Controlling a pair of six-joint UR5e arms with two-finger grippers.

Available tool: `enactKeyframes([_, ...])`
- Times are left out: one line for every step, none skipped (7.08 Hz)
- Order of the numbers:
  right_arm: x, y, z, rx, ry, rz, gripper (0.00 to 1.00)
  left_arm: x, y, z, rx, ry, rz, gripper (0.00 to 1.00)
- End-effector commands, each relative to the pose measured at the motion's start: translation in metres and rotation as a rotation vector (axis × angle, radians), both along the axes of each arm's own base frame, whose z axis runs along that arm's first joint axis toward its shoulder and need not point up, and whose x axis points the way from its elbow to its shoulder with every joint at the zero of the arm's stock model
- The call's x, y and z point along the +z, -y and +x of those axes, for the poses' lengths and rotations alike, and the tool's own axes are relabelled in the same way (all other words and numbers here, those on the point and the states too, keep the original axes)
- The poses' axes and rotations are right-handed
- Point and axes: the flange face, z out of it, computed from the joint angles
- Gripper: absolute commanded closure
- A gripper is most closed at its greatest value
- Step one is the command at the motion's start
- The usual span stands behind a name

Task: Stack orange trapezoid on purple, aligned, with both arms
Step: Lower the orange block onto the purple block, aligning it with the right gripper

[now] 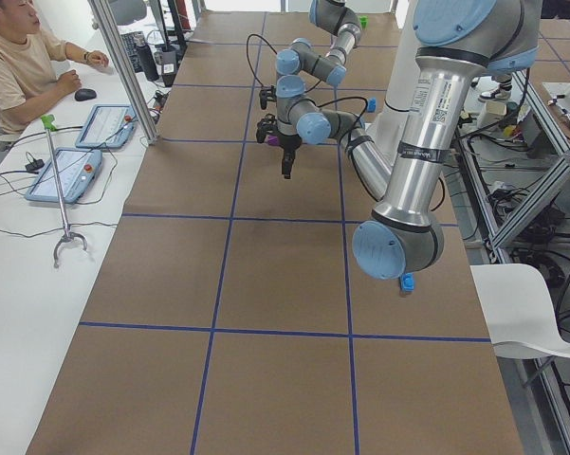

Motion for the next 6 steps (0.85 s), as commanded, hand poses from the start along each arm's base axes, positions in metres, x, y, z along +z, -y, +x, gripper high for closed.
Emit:
enactKeyframes([0.0009,-0.0006,-0.0007,-0.006,0.000,0.005,1.00,-0.0034,0.0006,0.0015,-0.004,-0.004,0.000,0.00])
enactKeyframes([-0.0002,-0.0005,-0.0007,-0.006,0.002,0.005,1.00,-0.0026,0.0004,0.0014,-0.004,-0.003,-0.001,0.00])
enactKeyframes([0.0009,0.0004,0.0000,-0.004,0.000,0.004,0.95,-0.0034,0.0006,0.0015,-0.005,-0.004,-0.001,0.00])
enactKeyframes([0.0009,0.0004,0.0000,-0.004,0.000,0.004,0.83,-0.0034,0.0006,0.0015,-0.005,-0.004,-0.001,0.00])
enactKeyframes([0.0009,0.0004,0.0000,-0.004,0.000,0.004,0.54,-0.0032,0.0006,0.0015,-0.004,-0.003,-0.001,0.00])
enactKeyframes([0.0027,-0.0013,-0.0017,0.001,-0.002,-0.005,0.08,-0.0056,0.0015,0.0014,-0.007,-0.007,0.001,0.00])
